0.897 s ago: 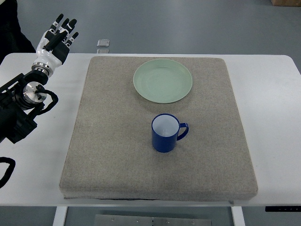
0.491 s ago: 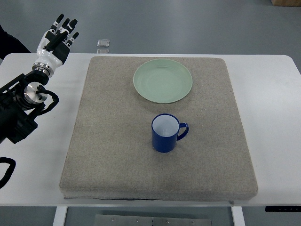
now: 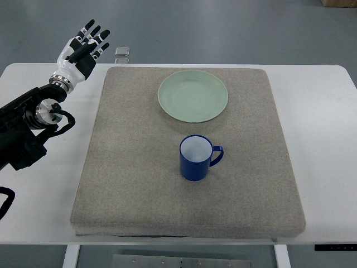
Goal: Place cup left of plate with left hand
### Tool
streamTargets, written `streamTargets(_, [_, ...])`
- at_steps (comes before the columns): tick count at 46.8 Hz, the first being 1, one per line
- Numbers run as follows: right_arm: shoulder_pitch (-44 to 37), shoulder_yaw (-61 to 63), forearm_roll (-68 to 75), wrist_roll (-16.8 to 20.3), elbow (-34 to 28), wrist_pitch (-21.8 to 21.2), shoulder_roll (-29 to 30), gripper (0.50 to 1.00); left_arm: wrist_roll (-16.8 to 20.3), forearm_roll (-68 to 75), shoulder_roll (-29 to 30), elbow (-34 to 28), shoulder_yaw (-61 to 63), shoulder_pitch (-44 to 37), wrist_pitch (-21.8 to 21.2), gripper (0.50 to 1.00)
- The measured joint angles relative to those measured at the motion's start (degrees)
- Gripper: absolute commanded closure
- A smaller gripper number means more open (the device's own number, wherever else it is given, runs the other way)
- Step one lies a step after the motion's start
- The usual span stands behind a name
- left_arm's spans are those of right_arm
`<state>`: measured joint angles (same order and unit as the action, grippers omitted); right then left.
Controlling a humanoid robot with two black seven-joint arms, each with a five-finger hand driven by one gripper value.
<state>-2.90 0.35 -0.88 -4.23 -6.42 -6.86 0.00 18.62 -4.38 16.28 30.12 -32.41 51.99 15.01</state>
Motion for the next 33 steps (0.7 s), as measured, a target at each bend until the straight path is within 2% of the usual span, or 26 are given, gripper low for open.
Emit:
streamTargets(10, [0.0,0.0,0.0,0.0,0.0,0.0,0.0,0.566,0.0,1.9,3.9,6.0,5.4,0.3,2.0,0.506])
streamTargets(21, [0.0,0.0,0.0,0.0,0.0,0.0,0.0,0.566,0.1,13.0,12.9,20.1,8.6,0.1,2.4,0.506])
streamTargets(27, [0.0,0.0,0.0,0.0,0.0,0.0,0.0,0.566,0.1,18.9,17.9,26.1,8.9,-0.5,6.3,0.506])
streamTargets(33, [0.0,0.0,0.0,0.0,0.0,0.0,0.0,0.566,0.1,23.7,21.3,28.8,9.9,-1.0,10.2,0.506])
